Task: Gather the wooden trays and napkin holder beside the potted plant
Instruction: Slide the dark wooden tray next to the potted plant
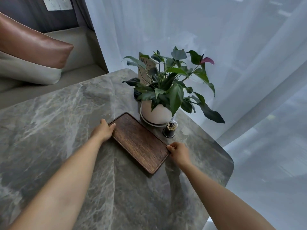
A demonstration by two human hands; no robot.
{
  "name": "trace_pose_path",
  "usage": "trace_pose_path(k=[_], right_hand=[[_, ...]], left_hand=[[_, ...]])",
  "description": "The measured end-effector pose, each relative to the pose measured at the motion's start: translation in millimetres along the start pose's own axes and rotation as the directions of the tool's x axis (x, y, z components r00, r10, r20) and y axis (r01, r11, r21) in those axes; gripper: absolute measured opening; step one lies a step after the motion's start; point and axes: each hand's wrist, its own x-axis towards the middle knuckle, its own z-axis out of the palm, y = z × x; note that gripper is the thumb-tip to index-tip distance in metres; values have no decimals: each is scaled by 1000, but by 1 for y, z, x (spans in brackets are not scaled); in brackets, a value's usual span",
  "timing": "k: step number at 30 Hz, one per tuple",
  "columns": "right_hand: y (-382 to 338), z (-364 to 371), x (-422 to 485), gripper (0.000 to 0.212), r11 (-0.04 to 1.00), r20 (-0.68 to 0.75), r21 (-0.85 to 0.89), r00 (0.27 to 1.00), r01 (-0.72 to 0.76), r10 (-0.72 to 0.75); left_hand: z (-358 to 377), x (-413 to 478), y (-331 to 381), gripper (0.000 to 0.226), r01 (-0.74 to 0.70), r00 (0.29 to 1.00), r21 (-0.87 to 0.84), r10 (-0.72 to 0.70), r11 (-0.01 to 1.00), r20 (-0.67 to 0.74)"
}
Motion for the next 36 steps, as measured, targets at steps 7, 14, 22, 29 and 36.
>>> trace_pose_path(k=[7, 14, 22, 29, 36], right_hand=[[6, 7, 14, 23, 997, -31, -73, 999, 14, -16], [1, 16, 16, 24, 988, -88, -137, 993, 66, -78], [-6, 29, 16, 17, 967, -108, -245, 989, 73, -102], [-12, 36, 17, 19, 947, -103, -309, 986, 91, -128], [-18, 41, 19, 17, 923, -140, -378, 982, 69, -131]], left_hand=[[9, 16, 13, 55, -19, 1000, 68, 20, 998, -15], [12, 29, 15, 55, -7, 1000, 120, 10, 993, -25], [13, 32, 19, 45, -48, 994, 231, 70, 972, -87], [16, 39, 17, 45, -86, 987, 231, 114, 969, -110], [19, 39, 11, 52, -134, 979, 269, 170, 954, -116]])
